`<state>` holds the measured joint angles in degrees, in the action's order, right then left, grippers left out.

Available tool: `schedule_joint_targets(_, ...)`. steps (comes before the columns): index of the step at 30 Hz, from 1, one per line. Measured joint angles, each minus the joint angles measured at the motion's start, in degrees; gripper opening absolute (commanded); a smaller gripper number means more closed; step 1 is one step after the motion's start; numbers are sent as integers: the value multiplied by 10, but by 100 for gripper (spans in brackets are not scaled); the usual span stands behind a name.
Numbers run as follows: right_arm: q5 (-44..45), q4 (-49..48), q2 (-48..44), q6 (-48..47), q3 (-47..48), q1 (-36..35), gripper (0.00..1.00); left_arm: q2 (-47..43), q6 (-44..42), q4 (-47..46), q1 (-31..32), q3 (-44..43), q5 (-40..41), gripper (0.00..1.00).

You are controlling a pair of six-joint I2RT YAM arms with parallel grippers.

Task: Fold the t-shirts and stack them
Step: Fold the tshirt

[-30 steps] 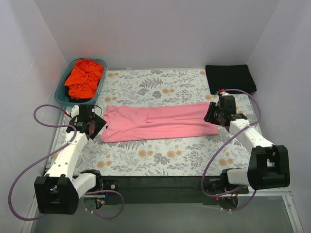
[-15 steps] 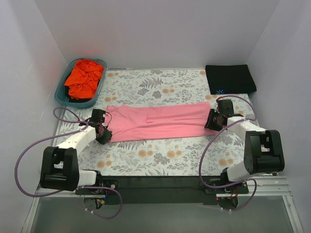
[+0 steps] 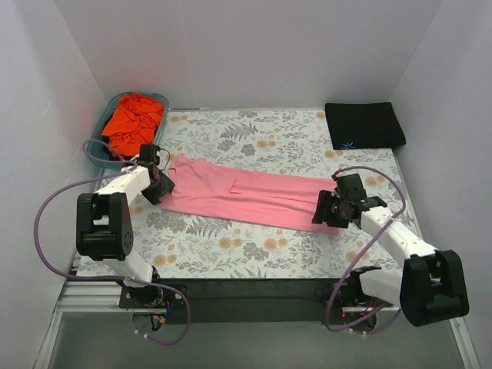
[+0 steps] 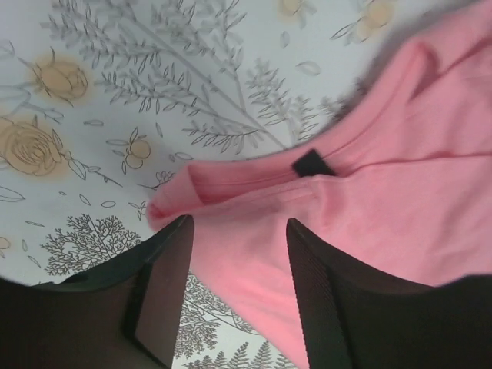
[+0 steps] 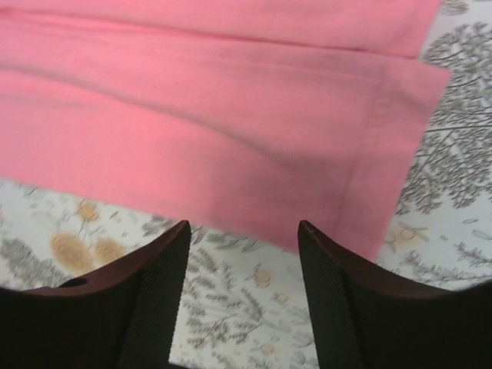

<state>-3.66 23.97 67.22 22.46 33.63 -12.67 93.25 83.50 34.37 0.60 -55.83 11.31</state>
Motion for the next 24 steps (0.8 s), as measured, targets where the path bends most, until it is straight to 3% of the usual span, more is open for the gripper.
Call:
schedule_joint_targets(2,1,33,-32,-2,17,-32,70,-2,-10,11,4,-32,12,59)
schedule_joint_targets(5,25,53,-38,-19,67,-54,70,-24,-17,26,24,-73,33,62)
schedule_joint_targets(9,55,52,11,-49,125,-83,60,-65,-16,41,70,-108,59,62)
schedule_joint_targets(13,72,43,76,-76,148,-133,56,-82,-6,44,120,-117,61,56)
schedule_joint_targets(24,72,39,177,-98,150,-212,56,79,26,26,176,-106,27,52)
